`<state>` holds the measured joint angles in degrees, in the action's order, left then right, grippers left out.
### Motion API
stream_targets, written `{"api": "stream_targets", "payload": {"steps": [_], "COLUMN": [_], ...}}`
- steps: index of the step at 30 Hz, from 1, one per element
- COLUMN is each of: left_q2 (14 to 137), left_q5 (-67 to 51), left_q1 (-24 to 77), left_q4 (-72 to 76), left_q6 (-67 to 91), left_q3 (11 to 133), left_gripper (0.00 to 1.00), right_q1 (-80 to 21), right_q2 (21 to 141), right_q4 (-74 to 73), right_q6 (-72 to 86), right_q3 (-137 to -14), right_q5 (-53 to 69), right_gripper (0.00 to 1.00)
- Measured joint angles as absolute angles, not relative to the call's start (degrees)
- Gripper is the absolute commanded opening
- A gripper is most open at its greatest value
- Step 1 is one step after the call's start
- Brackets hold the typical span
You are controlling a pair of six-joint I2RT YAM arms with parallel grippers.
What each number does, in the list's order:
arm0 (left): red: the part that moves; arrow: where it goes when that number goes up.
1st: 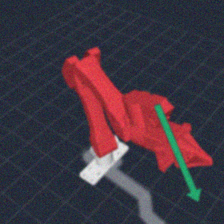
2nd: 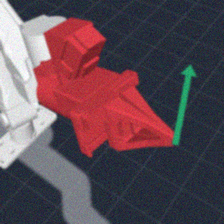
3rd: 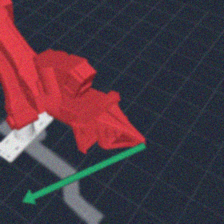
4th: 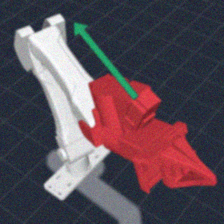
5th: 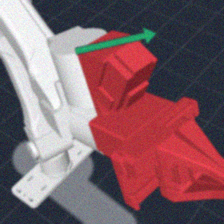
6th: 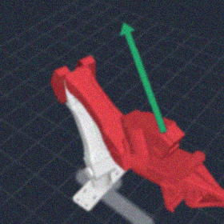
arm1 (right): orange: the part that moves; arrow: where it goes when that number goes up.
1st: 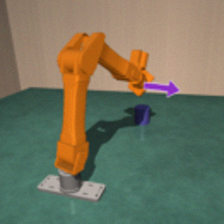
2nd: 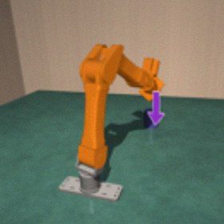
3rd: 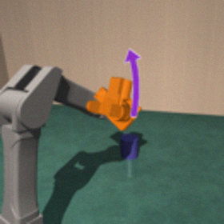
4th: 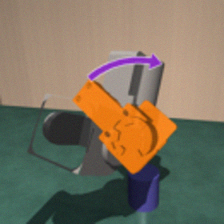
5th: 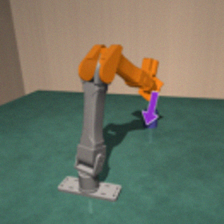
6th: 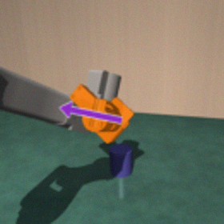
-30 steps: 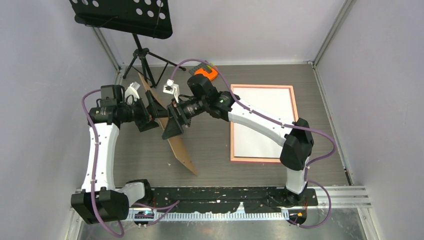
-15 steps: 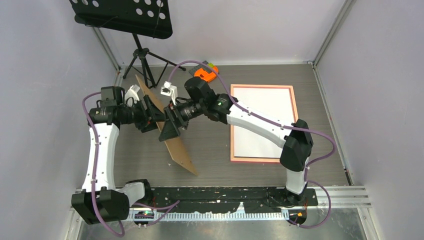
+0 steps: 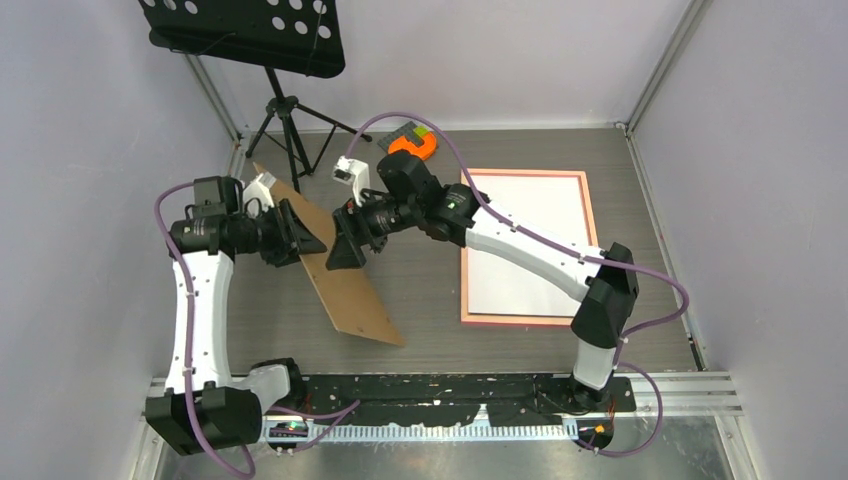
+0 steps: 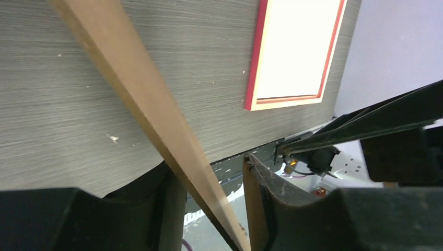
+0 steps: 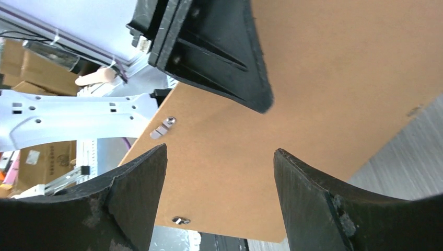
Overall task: Put the photo into the frame
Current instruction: Turn over the photo frame item at the center of the board.
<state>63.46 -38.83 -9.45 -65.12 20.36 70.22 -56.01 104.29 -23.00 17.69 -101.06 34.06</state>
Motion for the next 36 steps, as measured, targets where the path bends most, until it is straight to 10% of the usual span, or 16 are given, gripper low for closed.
{"api": "stream_targets", "payload": {"steps": [20, 36], "left_q2": [64.7, 78.9], "left_q5": [-39.2, -43.4], "left_q1": [-10.6, -10.7], "left_q4": [-71.7, -65.0], "left_q6": [4.6, 2.5], "left_q3": [70.2, 70.9], "left_gripper": [0.18, 0.00], "right_q1": [-53.0, -29.8], "right_q2": [98.7, 79.2], "right_q4": [-27.4, -19.4], "right_q6": [10.1, 7.7], "right_q3": [-97.4, -71.8], "right_q5": [18.7, 16.9], "right_gripper": [0.82, 0.82]}}
